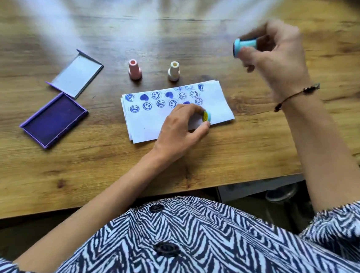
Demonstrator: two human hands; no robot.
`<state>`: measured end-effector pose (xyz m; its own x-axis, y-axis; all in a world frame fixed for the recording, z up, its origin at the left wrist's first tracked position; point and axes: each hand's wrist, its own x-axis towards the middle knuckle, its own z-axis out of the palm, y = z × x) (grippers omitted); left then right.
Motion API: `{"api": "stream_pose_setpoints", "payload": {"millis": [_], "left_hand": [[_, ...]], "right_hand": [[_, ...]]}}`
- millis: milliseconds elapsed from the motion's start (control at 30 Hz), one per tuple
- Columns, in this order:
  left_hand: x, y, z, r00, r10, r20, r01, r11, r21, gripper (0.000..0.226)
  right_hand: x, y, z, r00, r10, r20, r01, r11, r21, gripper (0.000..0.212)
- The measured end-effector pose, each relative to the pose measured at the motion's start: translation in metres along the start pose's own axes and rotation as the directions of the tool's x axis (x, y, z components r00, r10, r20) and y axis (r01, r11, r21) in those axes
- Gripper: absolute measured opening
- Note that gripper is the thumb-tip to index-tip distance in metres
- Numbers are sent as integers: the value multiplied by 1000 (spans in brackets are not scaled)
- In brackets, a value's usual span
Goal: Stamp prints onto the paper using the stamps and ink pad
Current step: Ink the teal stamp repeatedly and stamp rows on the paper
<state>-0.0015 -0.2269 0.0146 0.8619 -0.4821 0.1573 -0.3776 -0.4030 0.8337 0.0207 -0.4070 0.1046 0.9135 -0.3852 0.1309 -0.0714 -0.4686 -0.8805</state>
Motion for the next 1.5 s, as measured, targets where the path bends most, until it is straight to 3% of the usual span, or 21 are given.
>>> {"api": "stream_pose_setpoints", "payload": {"millis": [67,233,567,733,867,967,1067,1200,1367,1433,1500], "left_hand": [[-1,1,0,999,-36,-15,35,999,-36,21],[-3,3,-1,993,-116,-36,111,987,-115,21],[-6,10,-11,978,-205,-42,189,952,-242,17],[-19,3,-27,963,-248,-106,200,920,-338,20],[-40,-10,-52,922,-310,-233,202,897,-393,22],[-62,-23,-73,844,-392,-366,225,878,-422,17],[-89,-39,-92,686,-458,-565,240,876,-419,20],[-115,-59,-117,461,-500,-733,260,866,-427,26],[-120,-71,-137,329,-547,-769,239,837,-493,20],[-120,-74,-140,299,-570,-765,226,821,-524,25],[-121,-77,-141,300,-570,-765,235,821,-520,27]], "right_hand": [[-13,2,-1,998,49,27,-51,993,102,23],[-39,13,13,984,135,119,-154,974,167,26],[-49,15,23,973,172,154,-206,949,239,24],[-53,14,35,925,210,315,-339,831,440,26],[-50,2,68,885,140,445,-345,838,422,25],[-47,-23,113,862,-3,507,-186,929,321,31],[-50,-57,170,786,-226,576,158,973,167,15],[-52,-87,231,562,-474,678,623,781,29,21],[-57,-94,266,232,-481,846,863,503,49,24],[-60,-91,268,172,-472,865,882,465,77,25],[-59,-90,266,205,-485,850,871,487,68,30]]}}
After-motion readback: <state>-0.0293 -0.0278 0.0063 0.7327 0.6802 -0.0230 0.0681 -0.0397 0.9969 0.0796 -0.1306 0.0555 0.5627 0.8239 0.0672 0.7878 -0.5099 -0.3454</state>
